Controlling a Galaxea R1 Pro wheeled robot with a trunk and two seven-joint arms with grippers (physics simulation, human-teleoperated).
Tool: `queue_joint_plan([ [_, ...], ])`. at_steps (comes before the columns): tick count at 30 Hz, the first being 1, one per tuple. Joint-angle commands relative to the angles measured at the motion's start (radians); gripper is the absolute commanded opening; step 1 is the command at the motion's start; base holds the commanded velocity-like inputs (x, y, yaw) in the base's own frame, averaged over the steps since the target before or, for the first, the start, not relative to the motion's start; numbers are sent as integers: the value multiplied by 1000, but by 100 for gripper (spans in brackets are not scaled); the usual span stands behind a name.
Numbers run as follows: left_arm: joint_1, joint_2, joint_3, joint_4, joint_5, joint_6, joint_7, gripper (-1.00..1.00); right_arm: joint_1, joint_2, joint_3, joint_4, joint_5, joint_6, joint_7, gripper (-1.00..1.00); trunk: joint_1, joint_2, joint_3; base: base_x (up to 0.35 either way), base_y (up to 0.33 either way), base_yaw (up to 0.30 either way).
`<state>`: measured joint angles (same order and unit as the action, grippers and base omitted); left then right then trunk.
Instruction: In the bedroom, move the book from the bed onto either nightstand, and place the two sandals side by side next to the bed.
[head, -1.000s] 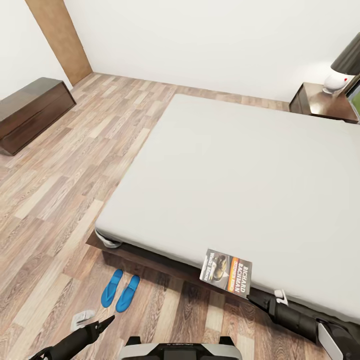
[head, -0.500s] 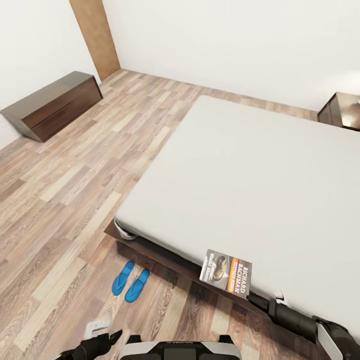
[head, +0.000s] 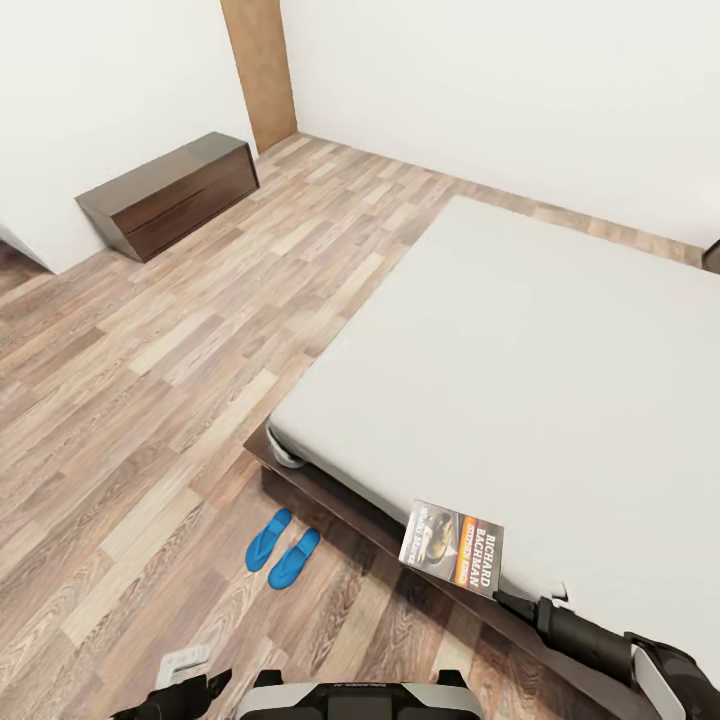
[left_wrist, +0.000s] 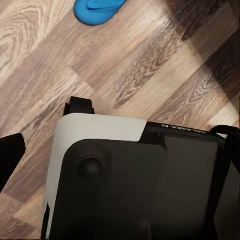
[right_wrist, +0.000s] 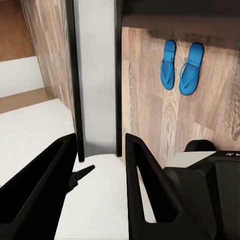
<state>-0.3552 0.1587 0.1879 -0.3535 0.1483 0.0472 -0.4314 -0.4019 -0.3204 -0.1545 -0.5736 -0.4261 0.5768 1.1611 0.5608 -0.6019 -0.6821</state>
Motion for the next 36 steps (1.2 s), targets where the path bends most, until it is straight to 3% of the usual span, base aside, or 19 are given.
queue_joint_plan([
  [1, -1, 3, 5, 1, 9, 3, 17, 100, 0, 0, -1, 0, -7, 9, 1, -100, 0, -1, -1, 0, 0, 293],
  [9, -1, 4, 2, 31, 34, -77, 139, 100, 0, 0, 0, 1, -1, 9, 0, -100, 0, -1, -1, 0, 0, 293],
  [15, -1, 4, 4, 41, 36, -88, 148, 100, 0, 3, 0, 0, 26, 9, -1, -100, 0, -1, -1, 0, 0, 293],
  [36, -1, 4, 2, 42, 35, -90, 149, 100, 0, 7, 0, -1, 30, 9, 0, -100, 0, -1, -1, 0, 0, 293],
])
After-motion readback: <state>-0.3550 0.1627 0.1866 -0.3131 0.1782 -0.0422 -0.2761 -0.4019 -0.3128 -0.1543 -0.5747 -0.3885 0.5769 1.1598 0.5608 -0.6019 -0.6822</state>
